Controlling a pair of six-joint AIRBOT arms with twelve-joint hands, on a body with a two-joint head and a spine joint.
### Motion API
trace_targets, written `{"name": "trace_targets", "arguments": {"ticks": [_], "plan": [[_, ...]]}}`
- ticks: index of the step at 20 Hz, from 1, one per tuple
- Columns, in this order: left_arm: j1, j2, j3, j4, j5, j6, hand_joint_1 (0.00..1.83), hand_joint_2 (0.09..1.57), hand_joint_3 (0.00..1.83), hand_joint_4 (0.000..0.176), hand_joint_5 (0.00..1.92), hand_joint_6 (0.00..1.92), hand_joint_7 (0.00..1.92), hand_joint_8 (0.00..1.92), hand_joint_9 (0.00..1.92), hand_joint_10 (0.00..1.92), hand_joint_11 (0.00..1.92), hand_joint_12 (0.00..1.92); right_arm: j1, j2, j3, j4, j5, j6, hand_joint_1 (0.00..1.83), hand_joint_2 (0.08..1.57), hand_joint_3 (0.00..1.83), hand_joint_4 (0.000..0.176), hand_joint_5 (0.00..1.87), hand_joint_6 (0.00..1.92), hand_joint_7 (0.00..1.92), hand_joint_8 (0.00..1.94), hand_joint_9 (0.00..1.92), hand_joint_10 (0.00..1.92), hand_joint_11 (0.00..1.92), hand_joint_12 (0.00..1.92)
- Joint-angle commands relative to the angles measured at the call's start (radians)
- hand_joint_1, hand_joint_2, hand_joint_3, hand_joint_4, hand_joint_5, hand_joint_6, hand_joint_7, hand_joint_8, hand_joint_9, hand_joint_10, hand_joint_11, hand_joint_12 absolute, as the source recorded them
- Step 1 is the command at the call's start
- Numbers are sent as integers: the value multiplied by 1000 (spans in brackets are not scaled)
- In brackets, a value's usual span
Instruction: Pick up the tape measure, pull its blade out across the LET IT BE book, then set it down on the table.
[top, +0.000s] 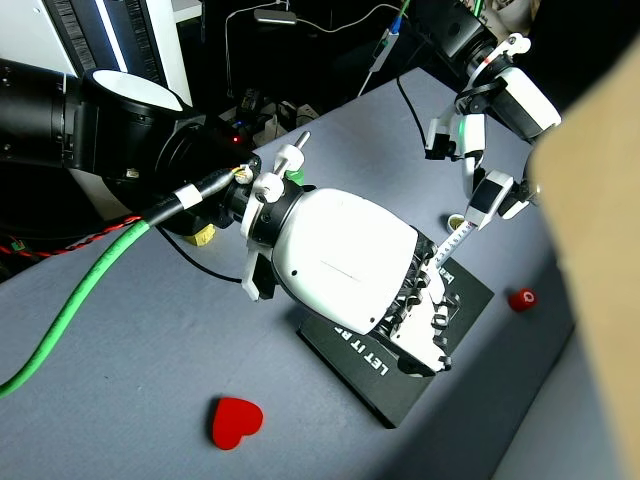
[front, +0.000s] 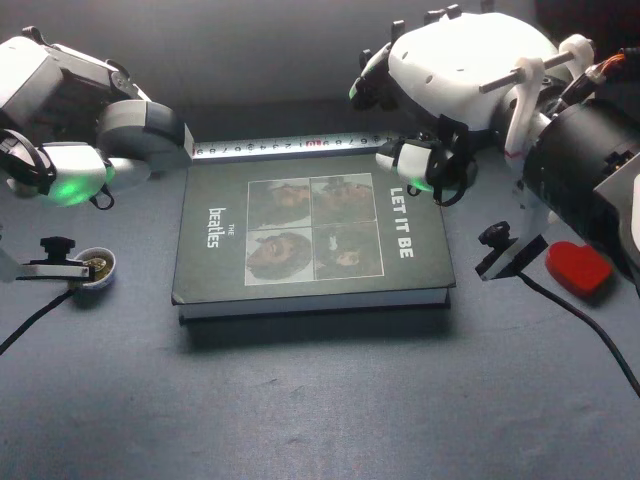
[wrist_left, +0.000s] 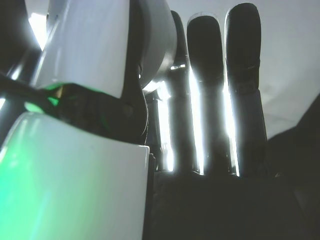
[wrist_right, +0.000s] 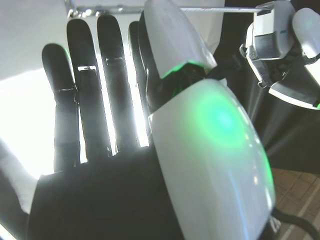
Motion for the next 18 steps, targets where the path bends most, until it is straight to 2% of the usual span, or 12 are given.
{"name": "trace_targets", "arguments": {"ticks": [1,18], "plan": [[-6,8,2,37,-114,-10,1386,1078,0,0,1056,626,1119,838,910,1228,838,1068,5,2,3,-75,-56,4,1085,1170,0,0,729,34,840,0,645,487,313,1276],[-7,12,2,37,-120,-3,1386,1077,0,0,1053,648,1126,822,914,1219,831,1067,0,-5,10,-75,-53,3,1086,1169,0,0,749,26,853,6,661,467,314,1271]]}}
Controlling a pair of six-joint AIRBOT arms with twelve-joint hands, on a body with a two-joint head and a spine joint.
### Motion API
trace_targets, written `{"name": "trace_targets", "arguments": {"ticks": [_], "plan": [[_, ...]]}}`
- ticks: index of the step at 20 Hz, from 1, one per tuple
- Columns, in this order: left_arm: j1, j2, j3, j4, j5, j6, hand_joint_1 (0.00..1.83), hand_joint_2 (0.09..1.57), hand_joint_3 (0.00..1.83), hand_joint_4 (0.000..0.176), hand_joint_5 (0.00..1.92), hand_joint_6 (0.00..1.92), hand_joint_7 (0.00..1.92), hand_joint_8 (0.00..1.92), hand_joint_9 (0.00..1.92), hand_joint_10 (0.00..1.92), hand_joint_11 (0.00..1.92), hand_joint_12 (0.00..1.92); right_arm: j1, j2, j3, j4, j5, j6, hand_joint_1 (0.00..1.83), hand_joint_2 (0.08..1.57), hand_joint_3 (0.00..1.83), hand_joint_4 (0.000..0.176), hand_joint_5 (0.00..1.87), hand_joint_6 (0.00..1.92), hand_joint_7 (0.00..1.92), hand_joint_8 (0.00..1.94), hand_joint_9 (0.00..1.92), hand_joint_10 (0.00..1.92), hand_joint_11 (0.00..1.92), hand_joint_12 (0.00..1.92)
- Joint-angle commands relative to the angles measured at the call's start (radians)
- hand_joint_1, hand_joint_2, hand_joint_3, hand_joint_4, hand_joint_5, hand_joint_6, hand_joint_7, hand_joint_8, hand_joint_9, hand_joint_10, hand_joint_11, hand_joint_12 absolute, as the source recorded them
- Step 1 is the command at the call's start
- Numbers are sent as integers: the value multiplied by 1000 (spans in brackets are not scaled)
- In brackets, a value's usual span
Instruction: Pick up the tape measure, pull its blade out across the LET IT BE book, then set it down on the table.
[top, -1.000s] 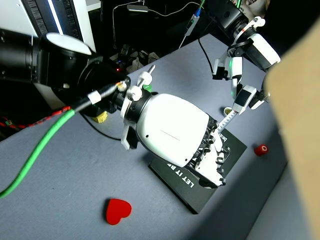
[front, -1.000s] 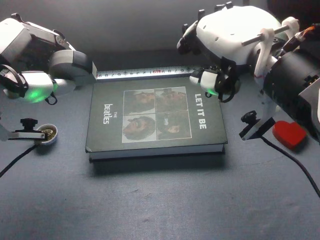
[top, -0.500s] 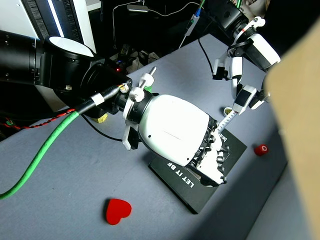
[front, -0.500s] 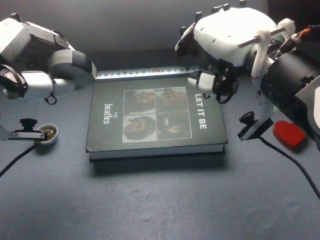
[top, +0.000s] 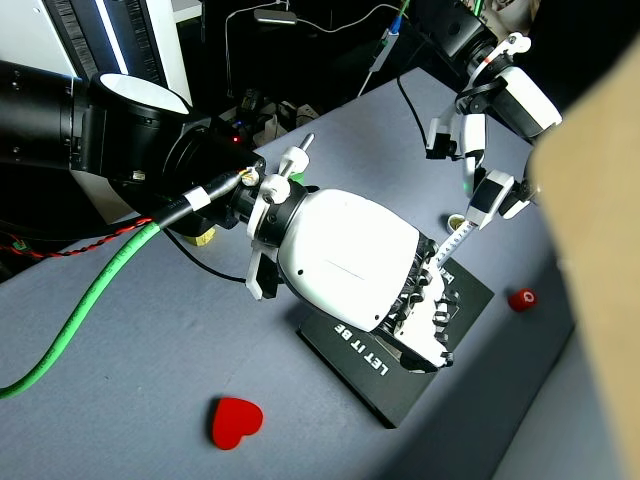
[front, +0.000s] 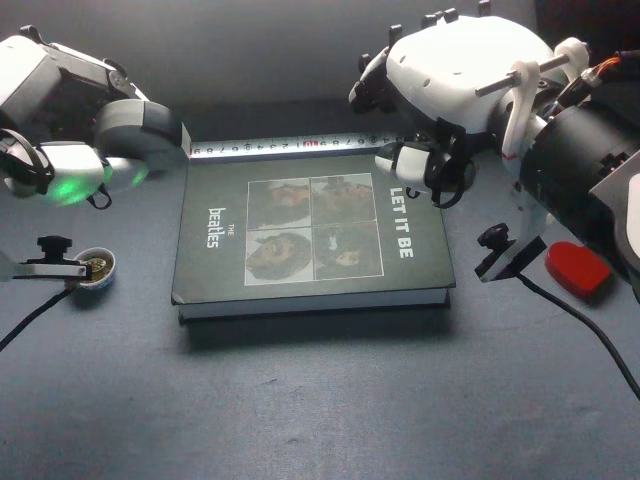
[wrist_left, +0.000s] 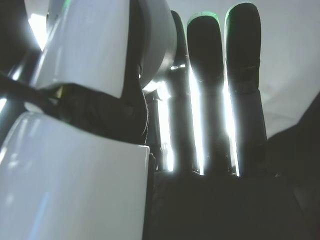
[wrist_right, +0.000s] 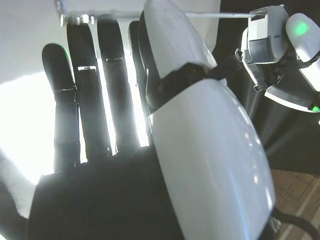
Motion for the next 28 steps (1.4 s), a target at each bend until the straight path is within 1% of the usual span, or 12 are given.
{"name": "trace_targets", "arguments": {"ticks": [1,5,6,7,11,12,13,23,24,25,26,28], "plan": [[-7,10,1,37,-119,-13,1386,1076,0,0,1053,648,1127,822,914,1219,833,1067,4,1,3,-73,-57,3,1086,1169,0,0,762,30,861,8,667,467,326,1275],[-9,10,0,38,-119,-14,1386,1077,0,0,1064,626,1118,836,908,1229,833,1064,1,2,4,-73,-56,4,1090,1167,0,0,810,45,893,21,713,486,374,1299],[-9,10,-1,37,-119,-14,1386,1078,0,0,1065,626,1118,834,907,1229,834,1064,-1,2,5,-73,-56,4,1168,1181,0,0,764,1022,935,877,749,616,458,1356],[-9,9,-1,37,-119,-17,1386,1077,0,0,1065,625,1119,834,908,1229,834,1063,-2,1,6,-73,-55,4,1177,1198,0,0,741,1234,912,1122,755,805,543,1440],[-9,9,-1,37,-119,-18,1386,1076,0,0,1069,625,1120,830,911,1227,835,1062,1,1,7,-73,-55,4,1189,1200,1,0,729,1268,919,1211,758,1069,631,1517],[-9,9,0,37,-119,-18,1386,1076,0,0,1069,624,1120,830,912,1225,836,1062,2,2,7,-73,-55,4,1313,1201,4,0,701,1253,895,1182,738,1415,629,1526],[-9,9,0,37,-119,-18,1386,1076,0,0,1069,621,1119,832,912,1224,836,1061,3,2,7,-73,-56,5,1337,1206,1,0,699,1250,886,1185,722,1497,620,1536],[-7,8,-1,28,-128,-22,1387,1072,0,0,1092,582,1122,840,914,1209,839,1051,-13,45,-5,-117,-72,19,1346,1197,0,0,733,1229,901,1155,721,1496,685,1520],[-7,8,-1,28,-128,-22,1387,1072,0,0,1091,587,1123,832,914,1211,839,1050,-16,54,-9,-117,-72,20,1217,1196,1,0,749,1243,908,1203,719,1219,680,1505],[-7,7,-1,28,-128,-22,1387,1071,0,0,1084,603,1131,817,918,1205,840,1051,-20,63,-14,-117,-72,21,1192,1193,0,0,762,1234,914,1201,746,1105,679,1497],[-7,7,0,28,-128,-22,1387,1071,0,0,1081,619,1133,801,922,1204,840,1053,-26,74,-19,-117,-72,22,1317,1190,2,0,748,1216,902,1152,749,1401,659,1499],[-6,8,-2,28,-128,-22,1387,1070,0,0,1081,620,1132,803,921,1205,851,1060,-38,97,-33,-117,-72,24,1346,1191,1,0,743,1215,900,1143,743,1478,669,1508]]}}
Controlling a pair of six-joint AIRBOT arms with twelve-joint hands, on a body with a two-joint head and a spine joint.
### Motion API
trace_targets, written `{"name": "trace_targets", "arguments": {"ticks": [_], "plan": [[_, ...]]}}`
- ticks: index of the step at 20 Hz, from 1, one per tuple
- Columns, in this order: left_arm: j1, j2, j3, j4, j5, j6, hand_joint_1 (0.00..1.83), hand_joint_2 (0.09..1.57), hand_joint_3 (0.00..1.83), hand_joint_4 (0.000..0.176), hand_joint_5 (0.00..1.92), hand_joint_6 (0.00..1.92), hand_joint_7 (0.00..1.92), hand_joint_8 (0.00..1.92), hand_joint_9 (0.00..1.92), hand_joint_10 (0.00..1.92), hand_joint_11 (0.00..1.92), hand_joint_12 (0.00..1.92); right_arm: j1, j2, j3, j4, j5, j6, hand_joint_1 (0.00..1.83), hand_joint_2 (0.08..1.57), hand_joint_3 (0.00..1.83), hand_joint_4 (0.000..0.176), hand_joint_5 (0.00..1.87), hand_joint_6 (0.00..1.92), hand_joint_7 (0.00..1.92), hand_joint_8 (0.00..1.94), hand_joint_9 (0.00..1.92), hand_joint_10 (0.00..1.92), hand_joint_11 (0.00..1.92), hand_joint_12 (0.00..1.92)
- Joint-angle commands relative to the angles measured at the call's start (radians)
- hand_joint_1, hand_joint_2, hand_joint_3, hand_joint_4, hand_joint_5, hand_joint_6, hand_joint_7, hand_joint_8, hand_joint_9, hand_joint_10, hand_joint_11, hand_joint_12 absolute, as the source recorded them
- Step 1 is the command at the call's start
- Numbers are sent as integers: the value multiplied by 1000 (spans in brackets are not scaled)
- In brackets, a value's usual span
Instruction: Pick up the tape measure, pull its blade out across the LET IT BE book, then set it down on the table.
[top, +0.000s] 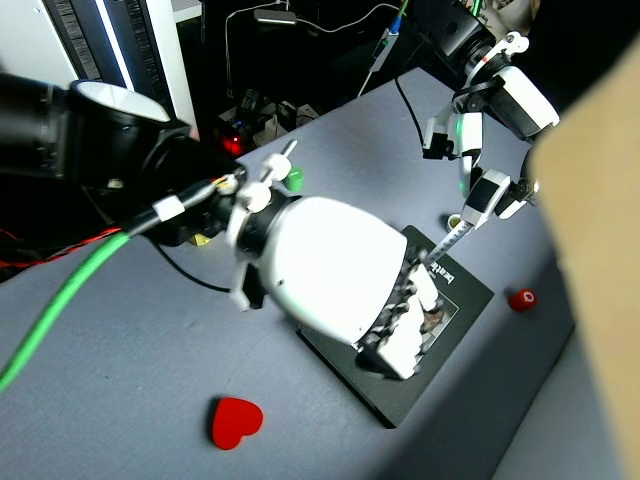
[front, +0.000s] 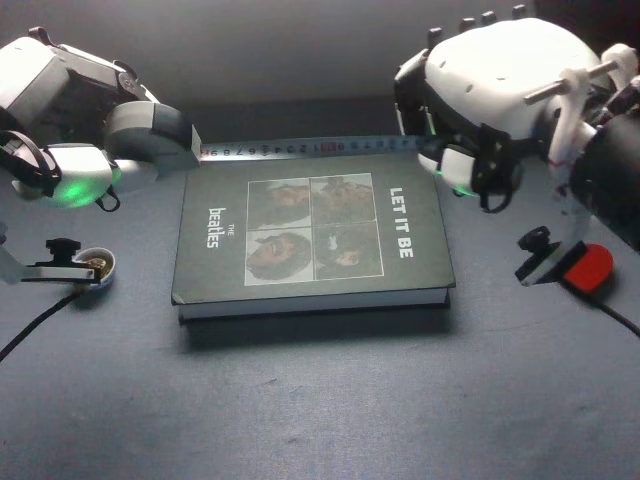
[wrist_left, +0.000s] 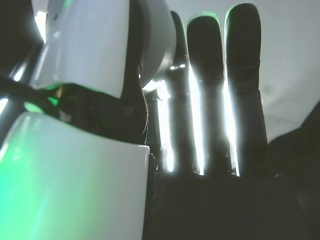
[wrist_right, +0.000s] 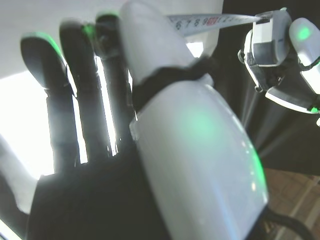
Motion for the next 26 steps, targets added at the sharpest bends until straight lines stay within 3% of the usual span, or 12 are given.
{"name": "trace_targets", "arguments": {"ticks": [1,26], "plan": [[-6,8,6,21,-132,-3,1388,1070,0,0,1080,620,1132,803,921,1205,853,1061,-1,21,-3,-57,-80,-8,1347,1191,1,0,740,1220,895,1145,747,1479,682,1513],[-3,10,5,21,-132,-3,1386,1080,0,0,1049,633,1119,848,907,1222,837,1059,-26,176,-38,-99,-38,39,1346,1195,0,0,727,1236,894,1148,741,1485,674,1508]]}}
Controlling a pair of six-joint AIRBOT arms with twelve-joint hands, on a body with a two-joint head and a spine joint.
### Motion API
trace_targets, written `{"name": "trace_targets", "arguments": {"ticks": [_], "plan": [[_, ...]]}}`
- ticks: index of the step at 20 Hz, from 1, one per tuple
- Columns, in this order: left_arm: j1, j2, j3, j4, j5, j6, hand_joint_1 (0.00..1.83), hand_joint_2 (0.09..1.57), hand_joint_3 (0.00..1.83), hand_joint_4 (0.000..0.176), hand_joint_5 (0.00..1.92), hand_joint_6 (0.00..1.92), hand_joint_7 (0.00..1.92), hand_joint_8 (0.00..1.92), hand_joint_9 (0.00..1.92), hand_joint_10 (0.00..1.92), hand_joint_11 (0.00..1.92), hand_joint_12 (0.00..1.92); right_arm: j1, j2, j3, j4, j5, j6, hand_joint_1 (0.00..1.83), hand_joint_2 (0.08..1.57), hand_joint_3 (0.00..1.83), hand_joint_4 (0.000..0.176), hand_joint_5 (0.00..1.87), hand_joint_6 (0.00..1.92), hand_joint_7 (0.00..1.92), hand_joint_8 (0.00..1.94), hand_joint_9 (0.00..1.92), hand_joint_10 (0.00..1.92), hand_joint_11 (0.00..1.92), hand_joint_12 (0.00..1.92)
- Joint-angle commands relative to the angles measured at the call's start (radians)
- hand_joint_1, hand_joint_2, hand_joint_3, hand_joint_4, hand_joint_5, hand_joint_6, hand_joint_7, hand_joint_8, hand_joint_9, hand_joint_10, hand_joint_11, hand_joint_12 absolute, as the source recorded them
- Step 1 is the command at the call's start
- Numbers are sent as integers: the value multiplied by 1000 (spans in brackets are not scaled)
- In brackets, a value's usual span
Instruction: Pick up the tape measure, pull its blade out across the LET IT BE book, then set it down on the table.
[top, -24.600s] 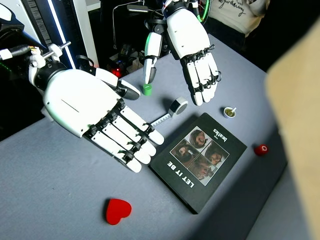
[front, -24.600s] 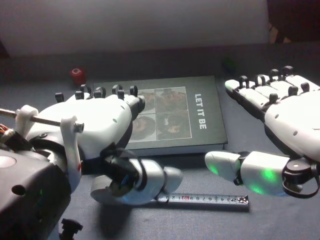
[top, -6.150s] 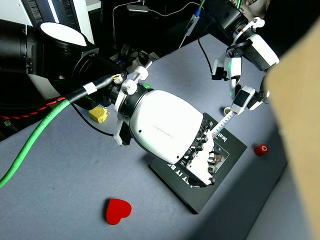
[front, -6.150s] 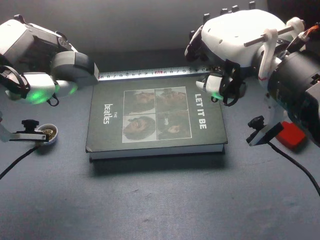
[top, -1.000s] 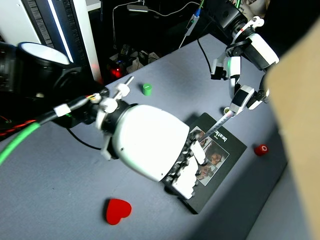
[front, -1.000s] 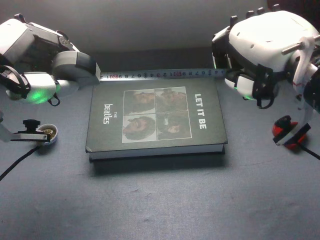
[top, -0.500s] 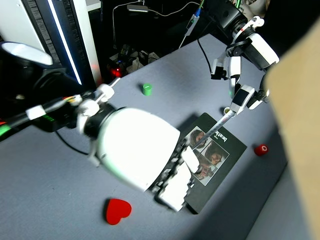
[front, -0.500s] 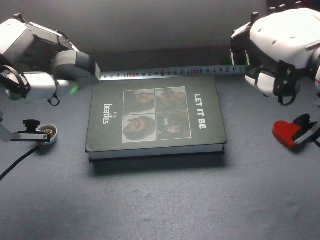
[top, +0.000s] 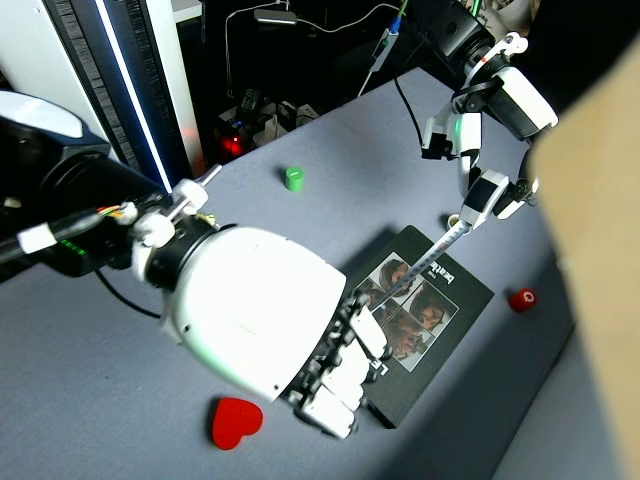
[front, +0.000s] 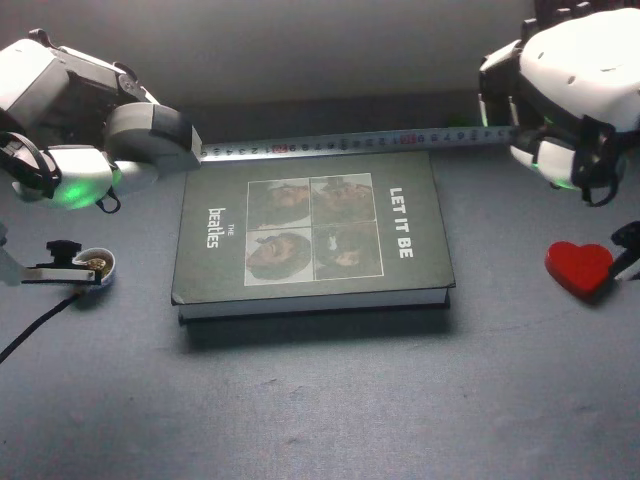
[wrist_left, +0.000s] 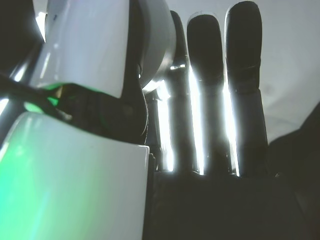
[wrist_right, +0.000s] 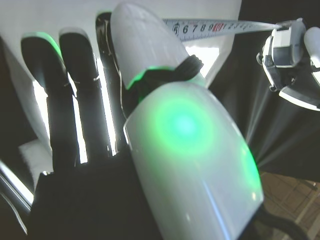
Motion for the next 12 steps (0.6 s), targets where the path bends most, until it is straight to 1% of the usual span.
{"name": "trace_targets", "arguments": {"ticks": [1,6,7,8,9,12], "plan": [[-6,9,7,22,-130,0,1386,1080,0,0,1048,634,1118,849,904,1226,837,1058,8,14,6,-55,-88,-7,1346,1195,0,0,728,1236,895,1148,741,1485,655,1502],[-6,9,8,23,-130,0,1385,1080,0,0,1046,649,1118,847,903,1228,823,1060,1,36,6,-56,-83,-6,1344,1199,1,0,727,1243,890,1159,722,1502,651,1515],[-6,9,8,22,-130,0,1385,1081,0,0,1044,647,1117,849,902,1230,822,1061,-2,46,6,-56,-84,-3,1214,1202,2,0,735,1264,896,1216,694,1223,642,1512],[-6,9,8,22,-130,0,1385,1081,0,0,1041,656,1118,838,903,1235,822,1063,-5,52,6,-56,-84,0,1317,1201,1,0,723,1250,889,1176,714,1447,650,1517],[-6,9,8,22,-132,-1,1385,1081,0,0,1048,655,1115,839,902,1238,825,1066,-6,58,7,-56,-84,2,1339,1201,1,0,719,1248,886,1169,721,1492,651,1518],[-6,10,7,22,-140,-1,1386,1076,0,0,1071,635,1121,822,908,1226,831,1073,-10,68,13,-56,-90,3,1344,1202,1,0,718,1248,884,1169,721,1505,649,1518]]}}
